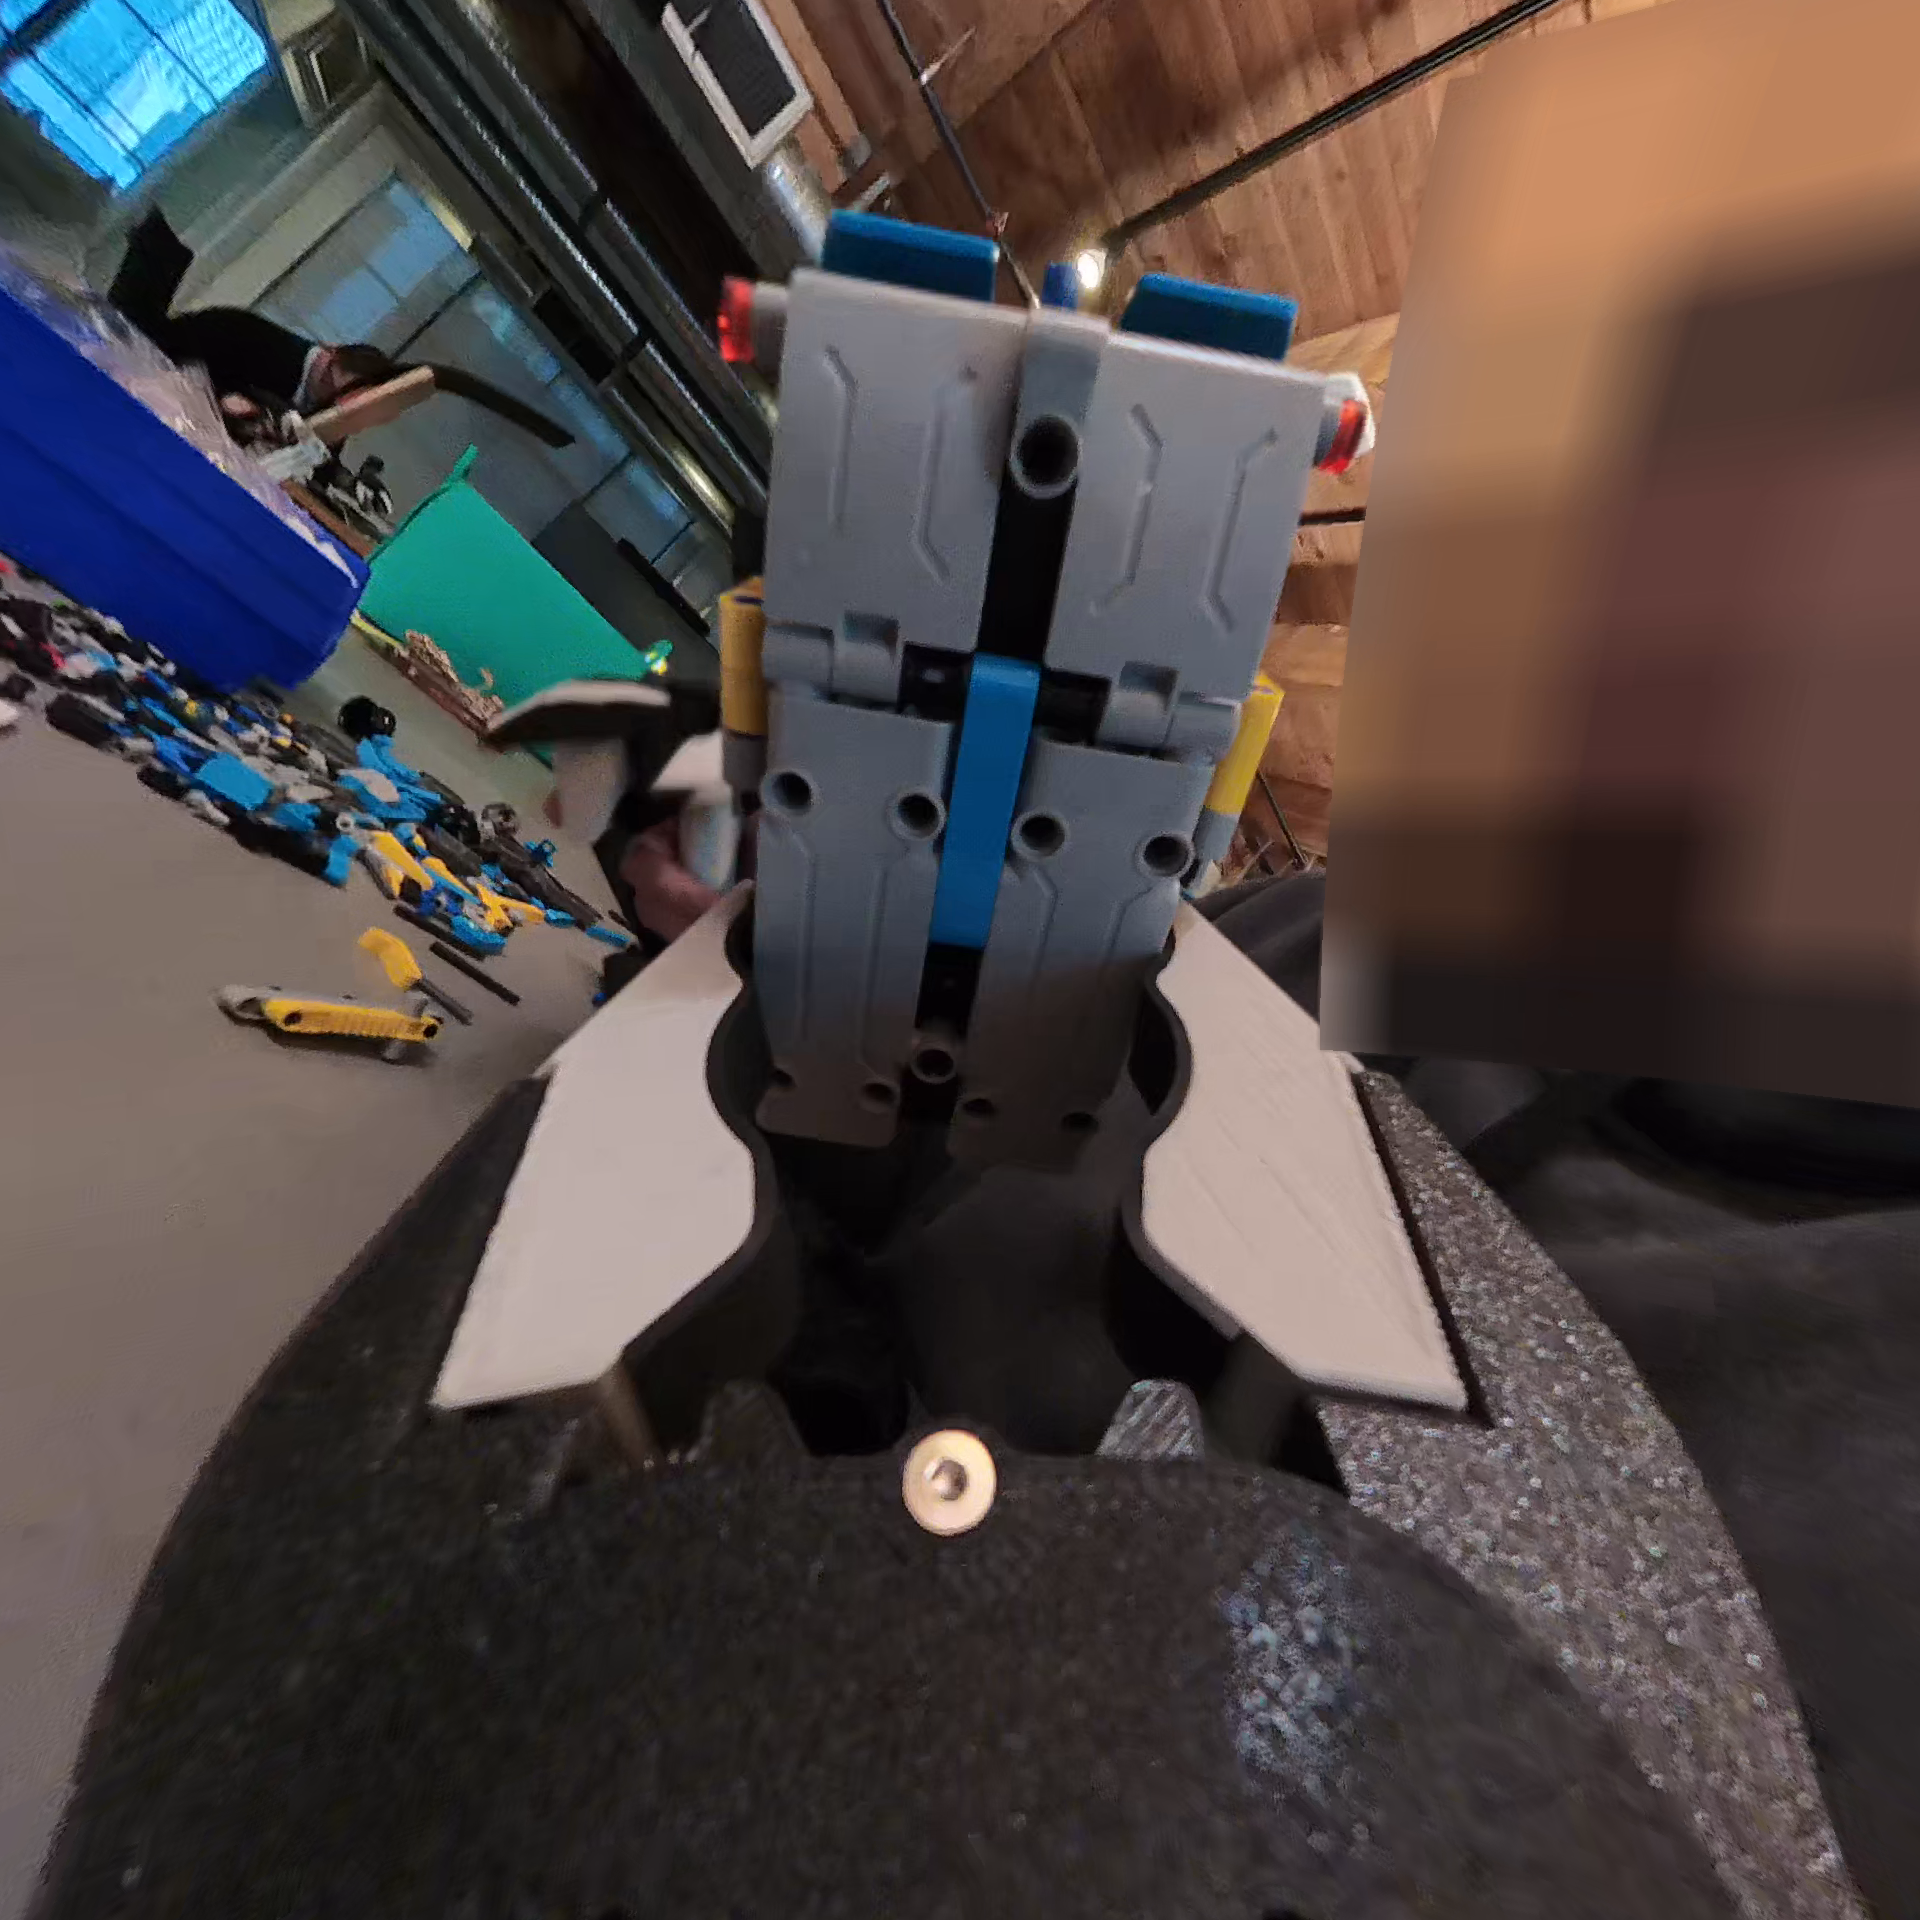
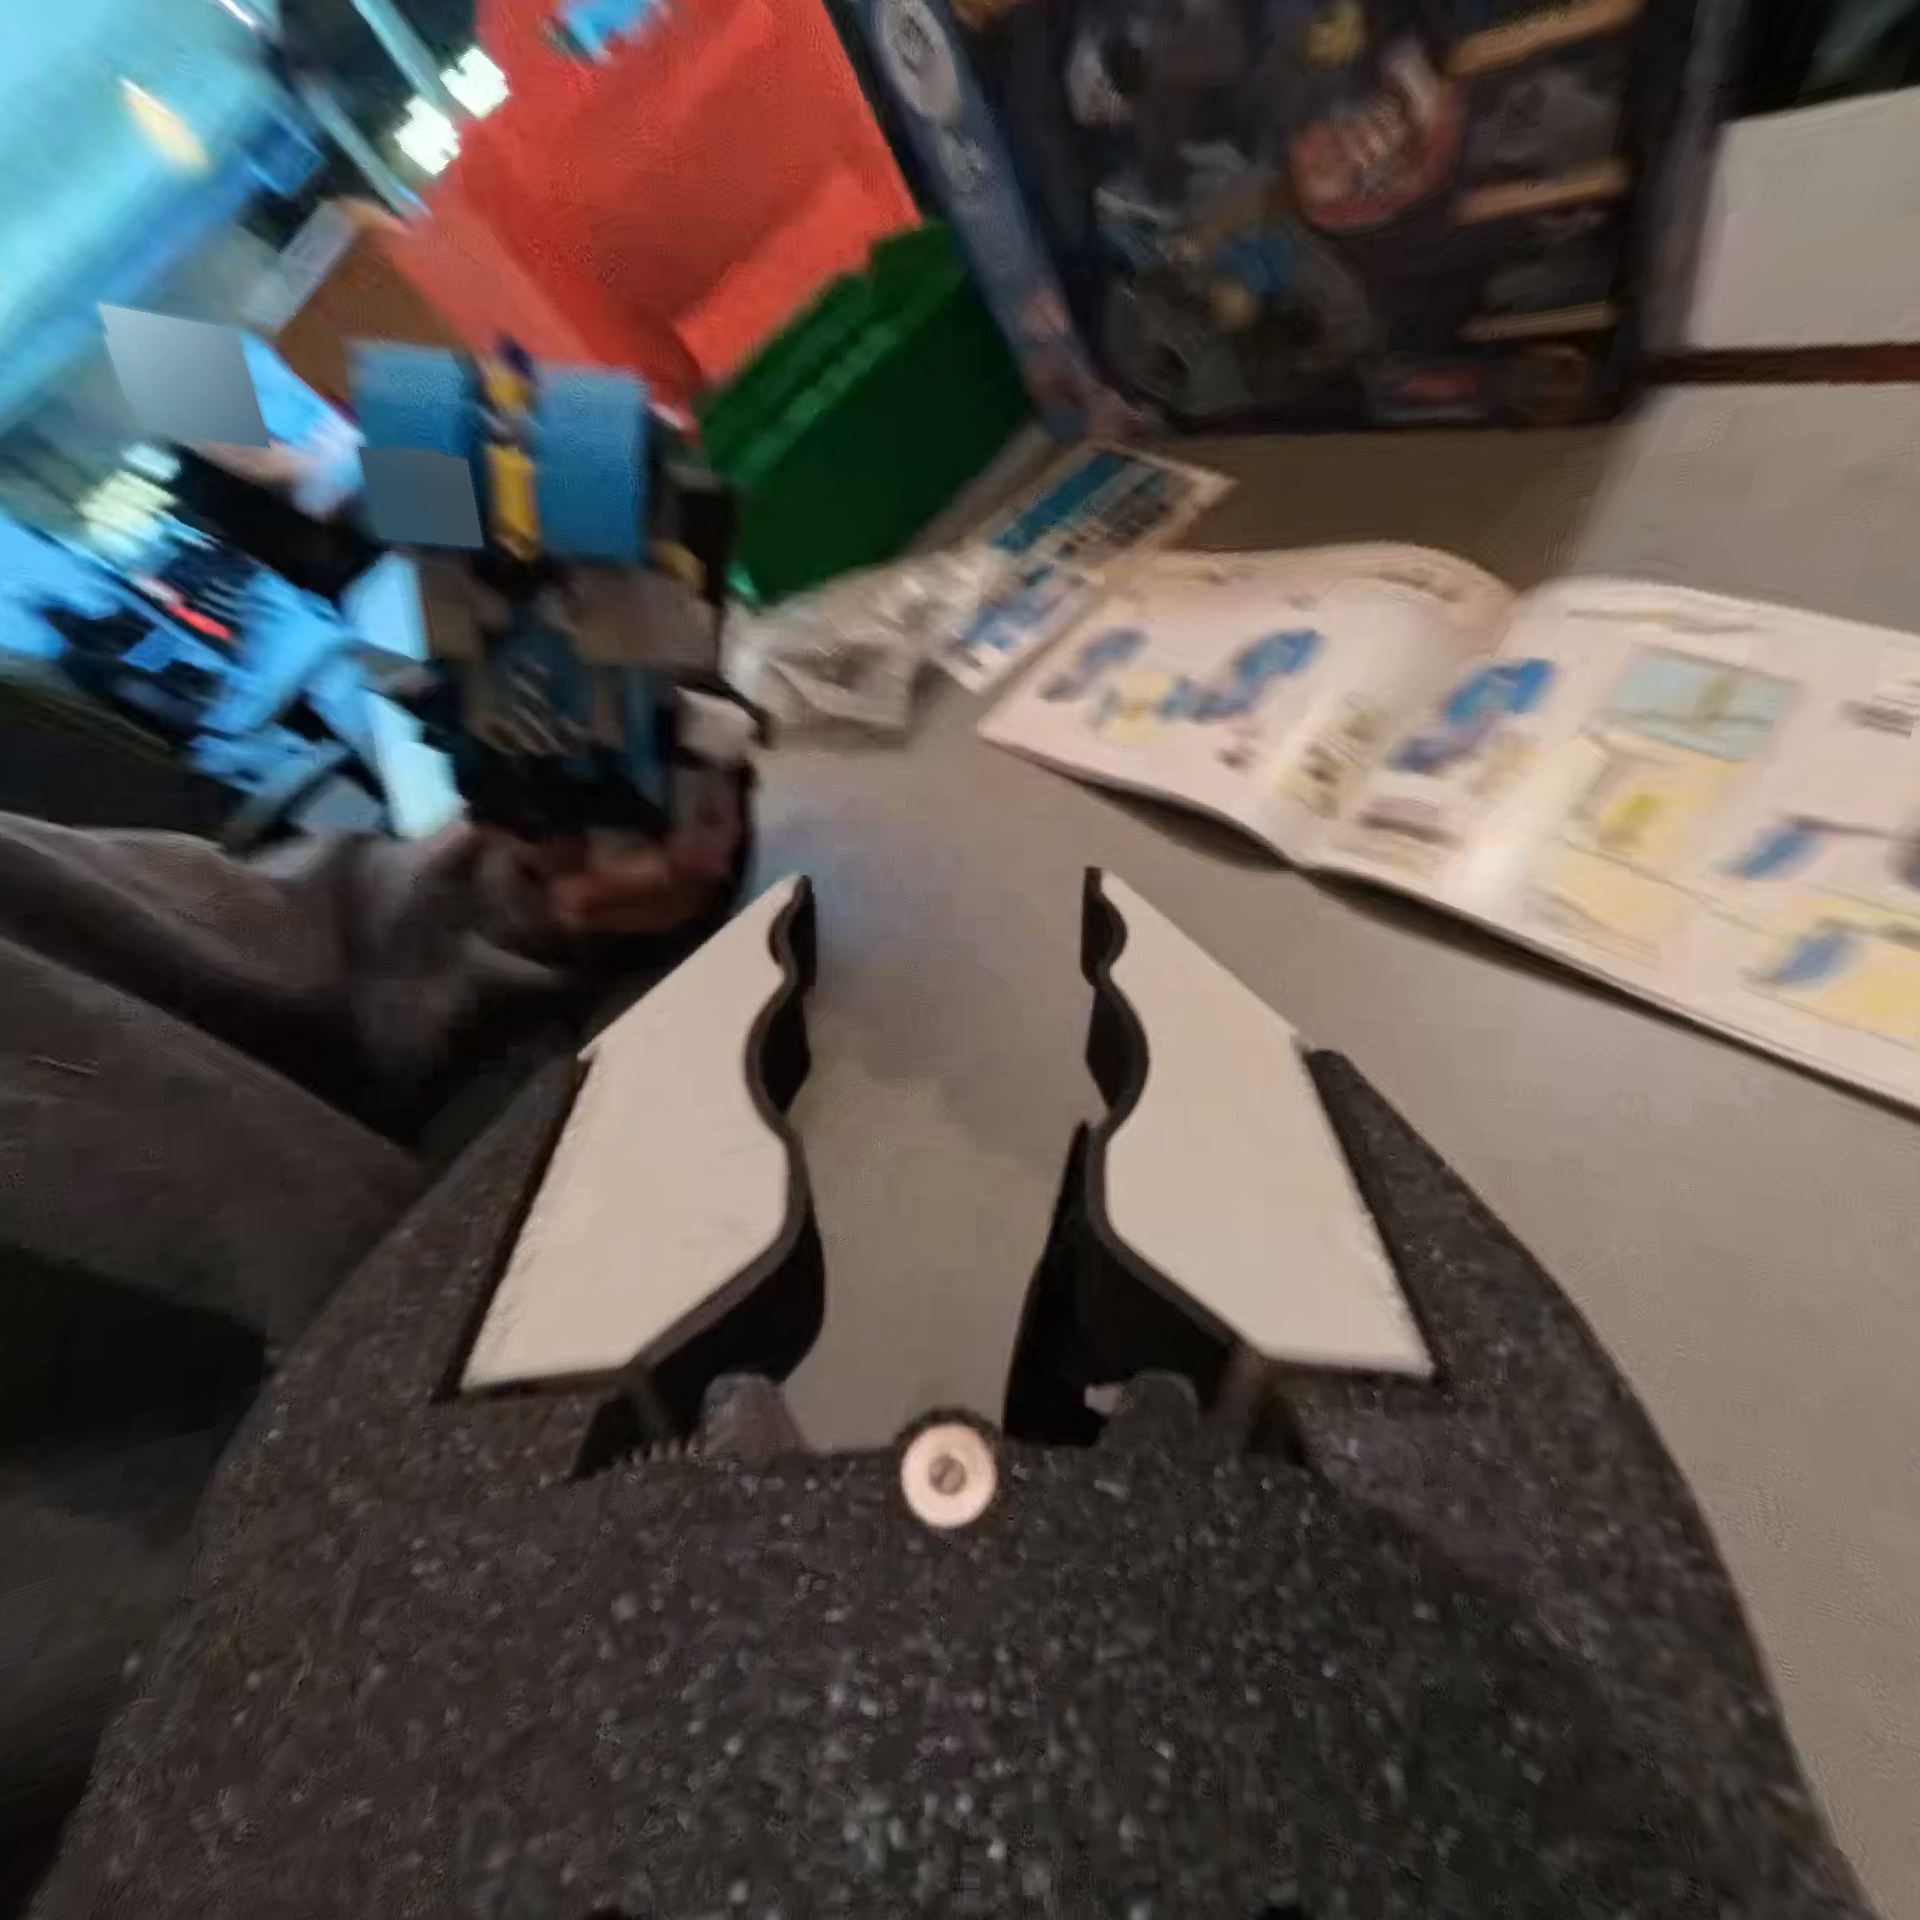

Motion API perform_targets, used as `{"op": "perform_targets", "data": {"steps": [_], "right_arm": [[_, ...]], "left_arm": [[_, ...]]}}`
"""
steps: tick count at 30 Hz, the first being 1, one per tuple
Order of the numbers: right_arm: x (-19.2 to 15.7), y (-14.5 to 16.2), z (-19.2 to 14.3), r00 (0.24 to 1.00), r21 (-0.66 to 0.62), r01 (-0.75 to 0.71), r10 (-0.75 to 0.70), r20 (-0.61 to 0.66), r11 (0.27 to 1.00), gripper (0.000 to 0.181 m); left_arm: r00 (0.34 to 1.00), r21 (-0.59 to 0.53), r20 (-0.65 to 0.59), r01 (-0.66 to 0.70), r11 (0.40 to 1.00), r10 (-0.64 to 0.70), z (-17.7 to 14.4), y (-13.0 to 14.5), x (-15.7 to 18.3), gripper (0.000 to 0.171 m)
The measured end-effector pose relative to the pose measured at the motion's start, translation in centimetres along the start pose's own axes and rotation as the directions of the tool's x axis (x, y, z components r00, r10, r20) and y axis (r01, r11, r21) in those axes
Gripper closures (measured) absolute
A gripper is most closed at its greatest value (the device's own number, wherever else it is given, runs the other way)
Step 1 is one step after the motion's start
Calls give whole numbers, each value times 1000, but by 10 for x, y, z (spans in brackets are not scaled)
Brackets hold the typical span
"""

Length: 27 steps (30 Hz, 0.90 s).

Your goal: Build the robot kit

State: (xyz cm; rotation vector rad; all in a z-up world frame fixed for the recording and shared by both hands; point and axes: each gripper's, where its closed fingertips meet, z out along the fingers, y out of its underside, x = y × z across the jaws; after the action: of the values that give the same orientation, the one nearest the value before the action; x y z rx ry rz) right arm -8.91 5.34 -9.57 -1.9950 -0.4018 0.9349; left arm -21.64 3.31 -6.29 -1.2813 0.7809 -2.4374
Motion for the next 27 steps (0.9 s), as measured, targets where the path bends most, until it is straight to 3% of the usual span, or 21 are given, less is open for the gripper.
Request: {"op": "perform_targets", "data": {"steps": [2,5,7,10,14,19,22,24,25,27], "right_arm": [[36,39,-15,978,-200,52,-90,-188,978,127],[60,85,-22,912,-411,105,-252,-323,906,135],[67,95,-25,878,-449,118,-304,-369,886,139],[51,97,-10,897,-423,139,-295,-330,895,138],[61,102,-5,741,-550,258,-529,-415,794,148],[77,114,-3,757,-608,199,-515,-403,769,148],[77,114,-2,778,-607,190,-496,-386,772,165],[79,112,-2,800,-603,164,-463,-382,781,166],[75,110,0,846,-568,125,-386,-367,814,166],[50,92,13,970,-376,-35,-58,-235,926,166]], "left_arm": [[1000,7,8,-14,1000,14,-3,-5,0,102],[1000,-5,15,-12,1000,12,-6,-5,-3,102],[1000,5,2,18,1000,-18,-7,-5,-4,102],[999,7,8,37,999,-37,-8,-4,-8,102],[998,16,5,61,998,-61,-9,-4,-11,102],[998,12,3,57,998,-57,-9,-4,-10,102],[998,8,4,58,998,-58,-9,-3,-10,102],[998,5,6,56,998,-56,-9,-3,-11,102],[998,7,3,56,998,-56,-10,-3,-10,102],[998,15,-8,58,998,-58,-11,-5,-8,102]]}}
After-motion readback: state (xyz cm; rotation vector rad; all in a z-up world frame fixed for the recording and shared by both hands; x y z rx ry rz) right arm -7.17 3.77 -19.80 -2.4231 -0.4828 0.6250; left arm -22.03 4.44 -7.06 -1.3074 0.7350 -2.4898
